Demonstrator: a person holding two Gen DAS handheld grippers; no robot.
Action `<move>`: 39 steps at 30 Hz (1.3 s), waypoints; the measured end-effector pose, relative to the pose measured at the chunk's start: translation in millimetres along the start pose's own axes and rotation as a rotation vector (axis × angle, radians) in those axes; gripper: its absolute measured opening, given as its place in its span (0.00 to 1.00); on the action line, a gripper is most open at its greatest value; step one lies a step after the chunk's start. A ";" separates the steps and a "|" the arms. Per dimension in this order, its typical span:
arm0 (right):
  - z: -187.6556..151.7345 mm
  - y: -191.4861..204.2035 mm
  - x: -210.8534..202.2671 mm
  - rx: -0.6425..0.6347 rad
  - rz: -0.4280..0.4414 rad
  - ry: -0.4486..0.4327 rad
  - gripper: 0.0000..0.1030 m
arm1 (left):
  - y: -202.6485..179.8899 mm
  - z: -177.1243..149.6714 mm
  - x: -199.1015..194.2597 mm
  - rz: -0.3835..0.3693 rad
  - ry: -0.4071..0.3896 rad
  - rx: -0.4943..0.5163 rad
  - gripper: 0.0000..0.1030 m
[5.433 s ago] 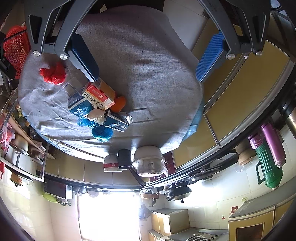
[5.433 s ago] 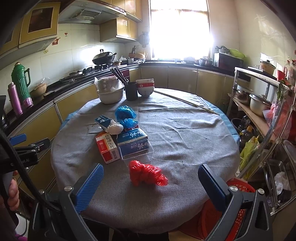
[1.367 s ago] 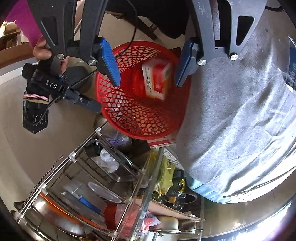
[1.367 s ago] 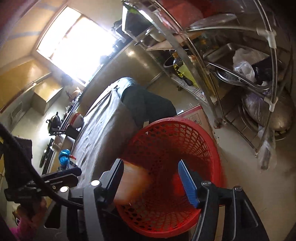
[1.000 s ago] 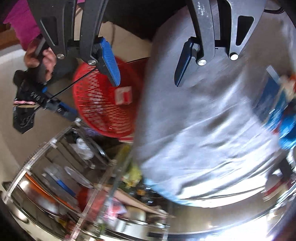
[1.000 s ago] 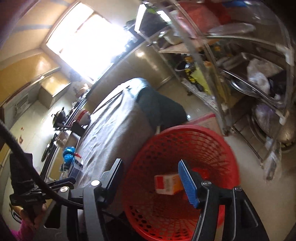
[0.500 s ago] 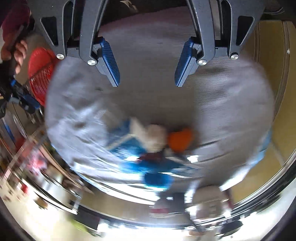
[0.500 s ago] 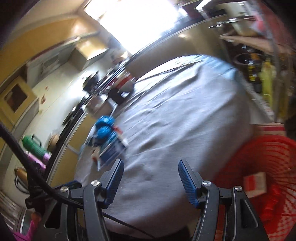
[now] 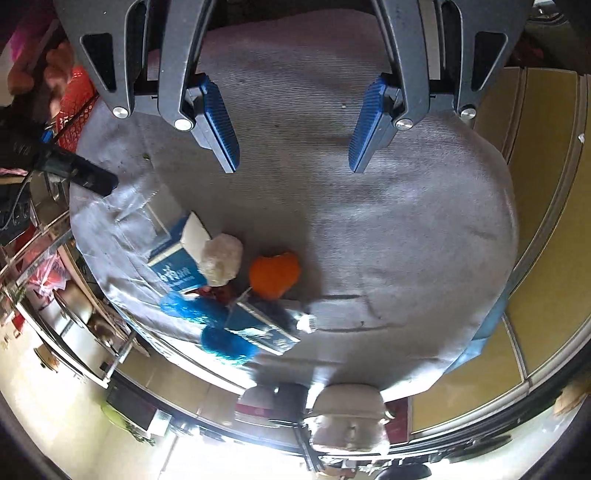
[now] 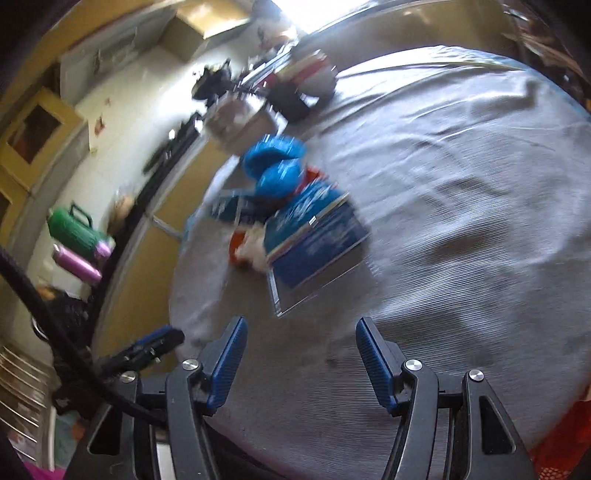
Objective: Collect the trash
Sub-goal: 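Swing both grippers back over the table toward the remaining items, then grasp the white tissue with the left gripper while the right grasps the clear tray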
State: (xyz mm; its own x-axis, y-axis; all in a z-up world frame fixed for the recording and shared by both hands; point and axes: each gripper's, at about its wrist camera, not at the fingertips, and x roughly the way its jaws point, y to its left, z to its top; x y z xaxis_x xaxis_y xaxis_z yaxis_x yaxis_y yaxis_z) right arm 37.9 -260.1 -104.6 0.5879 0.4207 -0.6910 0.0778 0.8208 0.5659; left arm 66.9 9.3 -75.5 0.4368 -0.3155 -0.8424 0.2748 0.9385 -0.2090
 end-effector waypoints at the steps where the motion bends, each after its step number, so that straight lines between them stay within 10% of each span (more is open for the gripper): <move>1: -1.4 6.5 7.5 -0.020 -0.022 0.010 0.63 | 3.6 -0.3 -0.2 0.000 0.001 -0.009 0.60; 11: -3.9 25.0 45.7 -0.055 -0.288 -0.033 0.63 | 16.4 -4.1 -2.3 -0.012 0.006 -0.043 0.60; 19: 5.4 -43.7 -4.2 0.147 -0.399 -0.211 0.63 | 20.3 -4.3 2.9 -0.012 0.024 -0.055 0.60; 26: 7.2 -77.5 -47.8 0.217 -0.360 -0.281 0.63 | 2.0 4.6 9.2 -0.028 0.024 -0.016 0.60; 39: 15.9 -15.9 -1.6 -0.068 -0.352 -0.206 0.71 | -45.2 64.4 48.7 -0.203 0.019 -0.030 0.61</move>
State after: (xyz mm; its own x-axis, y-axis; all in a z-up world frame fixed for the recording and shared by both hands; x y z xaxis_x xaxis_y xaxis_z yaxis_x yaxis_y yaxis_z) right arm 48.5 -280.0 -105.4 0.6842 0.0289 -0.7287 0.2540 0.9272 0.2752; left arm 130.9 -57.6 -75.2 0.3587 -0.4959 -0.7908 0.3294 0.8599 -0.3898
